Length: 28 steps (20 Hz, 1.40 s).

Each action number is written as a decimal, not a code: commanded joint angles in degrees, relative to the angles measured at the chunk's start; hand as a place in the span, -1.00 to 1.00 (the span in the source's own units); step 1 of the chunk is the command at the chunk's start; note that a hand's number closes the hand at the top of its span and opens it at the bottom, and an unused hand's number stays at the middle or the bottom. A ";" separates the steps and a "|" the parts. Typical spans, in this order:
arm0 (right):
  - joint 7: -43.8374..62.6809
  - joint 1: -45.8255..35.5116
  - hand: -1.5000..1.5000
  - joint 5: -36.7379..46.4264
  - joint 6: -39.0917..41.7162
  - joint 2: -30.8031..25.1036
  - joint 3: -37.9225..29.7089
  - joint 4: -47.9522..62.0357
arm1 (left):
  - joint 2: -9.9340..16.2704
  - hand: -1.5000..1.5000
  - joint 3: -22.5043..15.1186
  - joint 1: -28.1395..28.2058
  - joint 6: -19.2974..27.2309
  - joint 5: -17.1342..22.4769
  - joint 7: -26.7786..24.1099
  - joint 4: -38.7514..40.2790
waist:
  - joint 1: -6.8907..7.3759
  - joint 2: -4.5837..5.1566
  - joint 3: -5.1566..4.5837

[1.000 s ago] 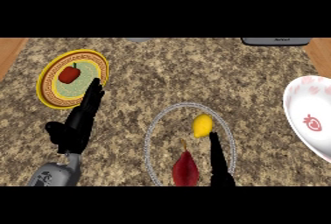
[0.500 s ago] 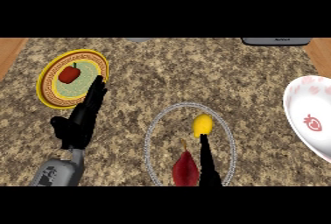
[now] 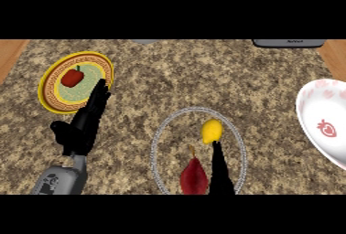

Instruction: Pick the pear from the placemat and place it in the bowl

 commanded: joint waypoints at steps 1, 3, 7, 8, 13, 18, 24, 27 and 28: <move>2.35 -4.95 -1.00 -0.65 -1.17 0.93 -1.62 7.50 | -1.32 0.00 -0.48 1.19 1.01 -2.08 1.14 -2.53 | 0.21 0.00 0.02; -2.45 -0.33 -1.00 -3.46 1.05 -0.41 -2.43 3.52 | -2.55 0.00 -0.59 -0.50 0.95 -3.48 3.09 -2.18 | -0.02 -0.02 0.02; 0.15 -9.79 1.00 -6.11 2.98 0.95 -2.96 7.48 | -1.15 0.00 1.40 -0.29 -1.06 -2.67 3.49 -4.06 | 0.26 -0.02 0.02; -7.31 -5.94 1.00 -5.48 2.06 0.95 2.08 11.59 | -2.16 0.00 1.63 -2.55 -1.33 -1.93 1.43 1.46 | 0.15 0.08 0.02; -3.89 -8.33 1.00 -1.59 1.10 0.94 7.84 15.61 | -3.17 0.00 1.13 0.53 -1.67 -2.57 -0.99 0.69 | 0.29 0.04 0.01; -17.95 -3.94 1.00 -11.96 5.37 -4.66 6.55 9.83 | -1.88 0.00 3.16 -2.27 -2.82 -2.26 2.06 0.07 | 0.04 0.05 0.07; -34.00 0.58 1.00 -18.02 19.22 -24.19 19.11 -6.26 | -2.64 0.00 1.93 0.42 -2.47 -2.50 0.99 -0.21 | 1.03 -0.40 0.35; -43.63 1.67 1.00 -22.19 19.98 -33.80 17.61 -14.76 | -2.38 0.00 2.17 0.10 -2.38 -2.52 1.38 -0.84 | 0.02 -0.45 0.37; -46.88 2.25 1.00 -22.95 19.85 -36.06 17.82 -17.30 | -2.45 0.00 1.41 1.42 -2.32 -3.12 0.91 -1.15 | 0.10 -0.63 0.40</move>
